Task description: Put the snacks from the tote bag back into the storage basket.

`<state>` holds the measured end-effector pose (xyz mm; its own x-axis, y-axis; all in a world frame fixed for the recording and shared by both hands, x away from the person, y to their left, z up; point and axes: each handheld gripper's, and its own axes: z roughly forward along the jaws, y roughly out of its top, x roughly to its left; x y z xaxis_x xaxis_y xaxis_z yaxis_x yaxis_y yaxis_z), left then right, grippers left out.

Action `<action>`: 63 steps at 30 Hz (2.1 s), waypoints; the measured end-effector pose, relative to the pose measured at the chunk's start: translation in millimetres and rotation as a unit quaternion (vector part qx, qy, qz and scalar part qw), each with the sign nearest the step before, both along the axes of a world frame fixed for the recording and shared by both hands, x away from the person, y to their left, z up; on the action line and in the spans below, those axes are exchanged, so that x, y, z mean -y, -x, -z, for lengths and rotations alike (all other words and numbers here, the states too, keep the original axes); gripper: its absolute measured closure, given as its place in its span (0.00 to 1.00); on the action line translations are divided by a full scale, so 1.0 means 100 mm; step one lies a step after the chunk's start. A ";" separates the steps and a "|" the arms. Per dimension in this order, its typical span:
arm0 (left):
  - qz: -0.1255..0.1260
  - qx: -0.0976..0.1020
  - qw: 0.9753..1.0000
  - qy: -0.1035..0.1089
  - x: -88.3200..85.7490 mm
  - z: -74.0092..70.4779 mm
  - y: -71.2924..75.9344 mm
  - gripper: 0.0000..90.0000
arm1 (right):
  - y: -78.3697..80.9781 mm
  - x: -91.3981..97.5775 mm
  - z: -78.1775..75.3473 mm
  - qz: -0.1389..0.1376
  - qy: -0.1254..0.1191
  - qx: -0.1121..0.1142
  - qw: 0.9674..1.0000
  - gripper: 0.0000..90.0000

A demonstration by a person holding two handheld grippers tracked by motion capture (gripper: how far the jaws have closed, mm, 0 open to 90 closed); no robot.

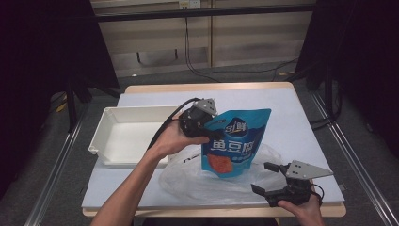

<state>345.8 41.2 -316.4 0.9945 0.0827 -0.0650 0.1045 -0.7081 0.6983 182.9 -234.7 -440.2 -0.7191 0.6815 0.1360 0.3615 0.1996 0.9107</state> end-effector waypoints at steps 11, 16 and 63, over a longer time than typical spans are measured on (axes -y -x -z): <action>0.008 -0.009 1.000 0.003 0.10 -0.15 -0.01 1.00 | 0.01 0.03 -0.01 0.004 -0.002 0.004 1.000 0.14; 0.028 -0.005 1.000 0.004 0.06 -0.24 0.03 1.00 | 0.00 0.04 0.00 0.006 -0.004 0.003 1.000 0.14; -0.019 0.013 0.999 0.043 -0.76 -0.94 -0.13 1.00 | -0.02 0.03 0.01 0.007 -0.004 -0.001 1.000 0.13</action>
